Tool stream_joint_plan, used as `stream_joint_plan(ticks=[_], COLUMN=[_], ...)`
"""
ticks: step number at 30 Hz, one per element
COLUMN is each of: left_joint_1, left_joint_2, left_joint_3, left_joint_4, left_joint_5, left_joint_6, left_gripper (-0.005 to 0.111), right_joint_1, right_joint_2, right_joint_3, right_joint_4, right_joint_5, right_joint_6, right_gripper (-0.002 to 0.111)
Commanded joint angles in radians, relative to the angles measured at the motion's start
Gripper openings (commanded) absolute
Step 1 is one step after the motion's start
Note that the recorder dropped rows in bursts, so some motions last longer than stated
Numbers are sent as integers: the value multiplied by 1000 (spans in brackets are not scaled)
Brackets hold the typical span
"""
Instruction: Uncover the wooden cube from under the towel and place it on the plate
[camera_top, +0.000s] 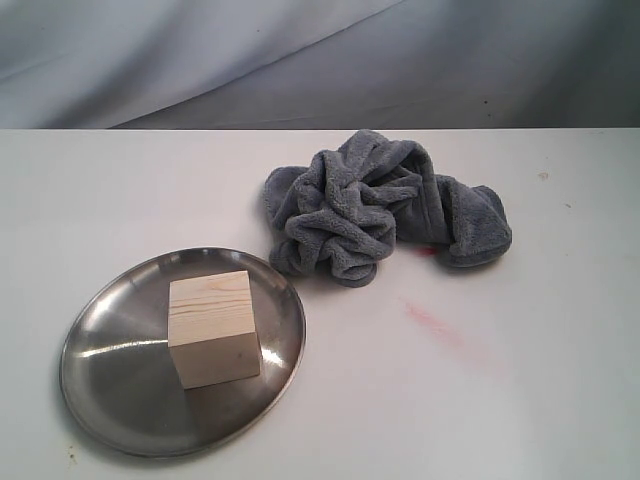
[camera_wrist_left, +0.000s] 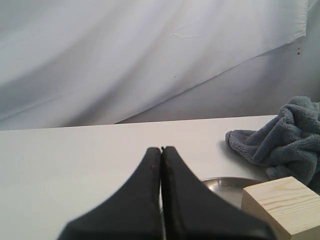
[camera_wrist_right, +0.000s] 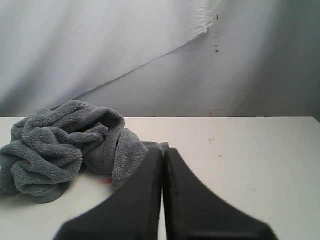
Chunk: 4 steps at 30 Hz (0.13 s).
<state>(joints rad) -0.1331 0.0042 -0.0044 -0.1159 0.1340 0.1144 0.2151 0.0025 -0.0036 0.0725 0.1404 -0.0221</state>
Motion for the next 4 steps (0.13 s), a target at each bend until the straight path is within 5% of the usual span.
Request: stream_joint_plan(ticks=[1,4], left_joint_1=[-5,-5], left_joint_2=[-4,-4], left_joint_3=[4,4], left_joint_4=[-2,-2], left_joint_5=[-3,-3], left_joint_6=[-3,-3], left_gripper=[0,0], right_joint_1=[-7,-7], right_joint_2=[-2,-2], right_joint_3=[4,4], right_joint_4=[4,4], right_joint_5=[-6,-6], right_joint_6=[-5,-5], right_gripper=[0,0])
